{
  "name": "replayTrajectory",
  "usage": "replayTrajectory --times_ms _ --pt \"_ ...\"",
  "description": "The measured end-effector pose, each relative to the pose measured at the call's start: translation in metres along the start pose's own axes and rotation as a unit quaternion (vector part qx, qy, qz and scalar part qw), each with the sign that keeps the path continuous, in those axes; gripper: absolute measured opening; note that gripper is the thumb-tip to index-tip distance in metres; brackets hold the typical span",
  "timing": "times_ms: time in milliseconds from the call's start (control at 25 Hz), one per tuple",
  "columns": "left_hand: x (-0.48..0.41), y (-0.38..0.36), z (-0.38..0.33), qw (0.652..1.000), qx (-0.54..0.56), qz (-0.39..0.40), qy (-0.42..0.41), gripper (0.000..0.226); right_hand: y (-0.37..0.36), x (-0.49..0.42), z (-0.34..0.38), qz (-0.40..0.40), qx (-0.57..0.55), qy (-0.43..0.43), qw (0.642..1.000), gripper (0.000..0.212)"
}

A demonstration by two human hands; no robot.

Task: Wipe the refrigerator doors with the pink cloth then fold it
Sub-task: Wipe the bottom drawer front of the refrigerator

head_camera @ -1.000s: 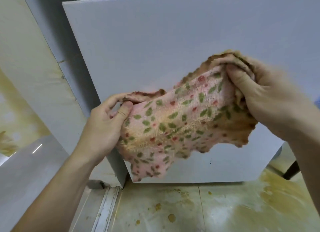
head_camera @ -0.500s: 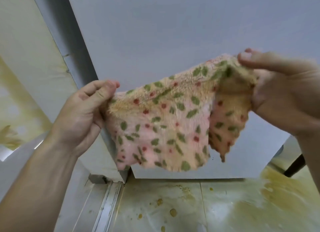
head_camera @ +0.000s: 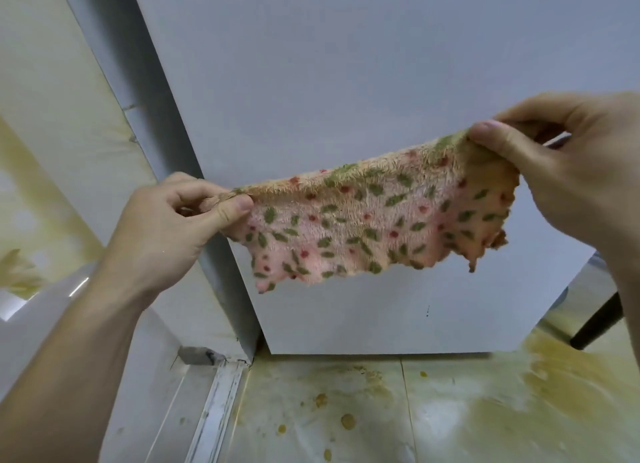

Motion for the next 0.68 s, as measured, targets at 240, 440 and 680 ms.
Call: replayTrajectory --times_ms 240,440,680 --pt "0.011 -0.03 0.004 0.94 0.294 0.164 0.066 0.027 -0.009 0.003 0.002 -0.018 -0.075 -0.063 0.995 0.069" --pt "0.03 -0.074 0.025 0.889 0.355 0.22 0.187 0.055 -0.052 0.008 0.004 0.055 -0.227 -0.14 0.962 0.064" --pt "0.063 -0.135 0.008 0.895 0.176 0.4 0.091 0.09 -0.069 -0.002 0.043 0.121 -0.201 0.008 0.972 0.055"
Point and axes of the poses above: each hand's wrist, its own x-axis away from the middle knuckle, its own y-axis out of the back of the hand, z = x × y, the point moved 7 cm from there along -x, towards the middle knuckle, and after that the axes turned 1 degree about y, right-handed, at the moved point
